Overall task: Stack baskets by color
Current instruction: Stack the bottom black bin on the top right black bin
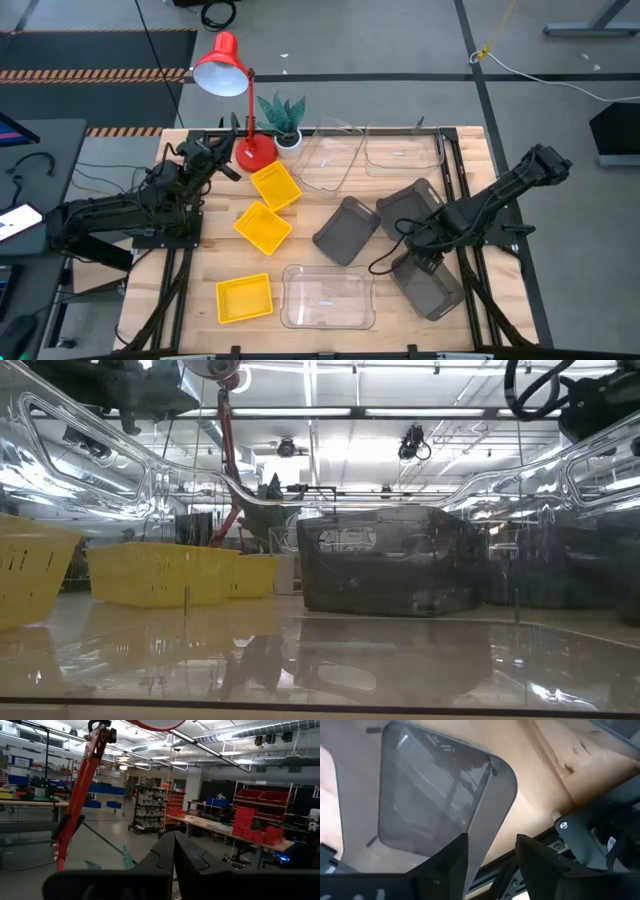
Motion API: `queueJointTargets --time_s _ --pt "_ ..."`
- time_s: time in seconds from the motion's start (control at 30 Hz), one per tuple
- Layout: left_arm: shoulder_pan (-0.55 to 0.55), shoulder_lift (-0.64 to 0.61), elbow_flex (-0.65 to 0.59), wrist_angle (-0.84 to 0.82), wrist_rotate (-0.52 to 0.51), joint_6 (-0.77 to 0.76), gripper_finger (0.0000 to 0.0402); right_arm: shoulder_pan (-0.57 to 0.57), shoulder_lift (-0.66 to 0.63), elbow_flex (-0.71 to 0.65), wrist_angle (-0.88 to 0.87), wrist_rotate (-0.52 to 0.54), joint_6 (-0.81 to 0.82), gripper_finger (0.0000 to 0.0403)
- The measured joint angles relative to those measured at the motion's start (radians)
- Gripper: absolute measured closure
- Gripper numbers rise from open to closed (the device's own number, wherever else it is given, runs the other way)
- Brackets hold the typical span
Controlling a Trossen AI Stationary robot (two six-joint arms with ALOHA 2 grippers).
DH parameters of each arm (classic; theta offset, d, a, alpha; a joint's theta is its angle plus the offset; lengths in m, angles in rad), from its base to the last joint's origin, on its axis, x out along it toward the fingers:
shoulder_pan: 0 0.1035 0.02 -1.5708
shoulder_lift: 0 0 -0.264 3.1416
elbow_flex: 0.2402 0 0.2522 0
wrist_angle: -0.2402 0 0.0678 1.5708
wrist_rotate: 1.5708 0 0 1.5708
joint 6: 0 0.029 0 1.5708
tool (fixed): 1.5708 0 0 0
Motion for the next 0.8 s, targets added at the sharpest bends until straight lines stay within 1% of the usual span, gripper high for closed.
queueJointTargets --time_s 0.13,0.27,0.33,0.4,0.47,0.57,0.67,0.73,0.8 --pt "0.000 0.000 0.000 -0.004 0.000 0.000 0.0386 0.007 0.008 0.024 0.010 -0.008 -0.017 0.0234" --pt "0.000 0.000 0.000 -0.004 0.000 -0.001 0.0388 0.040 0.077 0.113 0.002 -0.042 -0.061 0.0237" --pt "0.000 0.000 0.000 -0.004 0.000 -0.001 0.0391 0.057 0.120 0.180 -0.047 -0.015 -0.100 0.0238" --pt "0.000 0.000 0.000 -0.004 0.000 -0.001 0.0391 0.071 0.158 0.238 -0.093 0.051 -0.132 0.0238" --pt "0.000 0.000 0.000 -0.005 0.000 -0.003 0.0390 0.078 0.184 0.280 -0.093 0.100 -0.170 0.0238" --pt "-0.005 0.000 0.000 -0.033 0.000 -0.022 0.0385 0.081 0.216 0.317 -0.068 0.114 -0.210 0.0238" --pt "-0.018 0.000 0.000 -0.101 0.005 -0.083 0.0382 0.083 0.248 0.339 -0.058 0.098 -0.234 0.0238" --pt "-0.027 0.000 0.000 -0.159 0.058 -0.130 0.0384 0.089 0.272 0.350 -0.060 0.081 -0.250 0.0238" --pt "-0.037 0.000 0.000 -0.211 0.153 -0.170 0.0387 0.101 0.295 0.360 -0.060 0.066 -0.264 0.0238"
